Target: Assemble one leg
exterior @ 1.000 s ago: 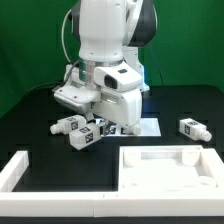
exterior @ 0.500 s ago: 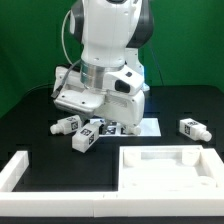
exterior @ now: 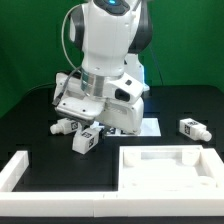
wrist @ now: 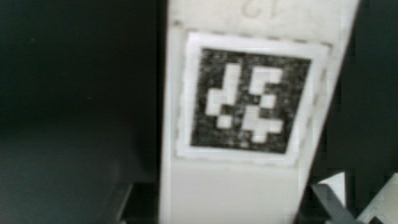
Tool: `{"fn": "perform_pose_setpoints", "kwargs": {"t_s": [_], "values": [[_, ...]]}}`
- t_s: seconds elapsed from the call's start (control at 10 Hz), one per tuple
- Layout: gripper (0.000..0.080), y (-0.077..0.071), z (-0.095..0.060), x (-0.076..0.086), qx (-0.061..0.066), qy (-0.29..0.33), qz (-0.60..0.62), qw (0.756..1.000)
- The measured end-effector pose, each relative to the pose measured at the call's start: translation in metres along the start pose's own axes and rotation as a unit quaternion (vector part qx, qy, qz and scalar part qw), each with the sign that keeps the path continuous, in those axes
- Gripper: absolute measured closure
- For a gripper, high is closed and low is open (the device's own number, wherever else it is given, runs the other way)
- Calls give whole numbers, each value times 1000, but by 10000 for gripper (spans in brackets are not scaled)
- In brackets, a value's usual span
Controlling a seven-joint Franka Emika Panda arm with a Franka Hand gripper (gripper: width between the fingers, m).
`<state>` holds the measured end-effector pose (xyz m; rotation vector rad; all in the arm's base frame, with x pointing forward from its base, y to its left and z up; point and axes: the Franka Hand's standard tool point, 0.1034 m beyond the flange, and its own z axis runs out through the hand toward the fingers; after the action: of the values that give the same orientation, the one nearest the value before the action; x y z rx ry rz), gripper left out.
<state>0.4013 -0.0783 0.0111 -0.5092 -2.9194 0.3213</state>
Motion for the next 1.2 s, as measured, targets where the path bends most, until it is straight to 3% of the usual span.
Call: {"fn": "perform_pose_setpoints", "kwargs": {"t_s": [0.3,0.4,0.5,0.6,0.8,0.9,1.2], "values": [[515,-1,0,-1,1,2,5,1000],[321,-1,1,-1,2,2,5,1000],[207,-2,1,-1,2,2,6,1000],[168,-4,-1,-1,1,1,26,1000],[153,-13,-29,-9,-8,-26,137,990],[153,-15,-39,-11,-6,-30,187,982],[151,-7,-59,-25,18,-30,398,917]]}}
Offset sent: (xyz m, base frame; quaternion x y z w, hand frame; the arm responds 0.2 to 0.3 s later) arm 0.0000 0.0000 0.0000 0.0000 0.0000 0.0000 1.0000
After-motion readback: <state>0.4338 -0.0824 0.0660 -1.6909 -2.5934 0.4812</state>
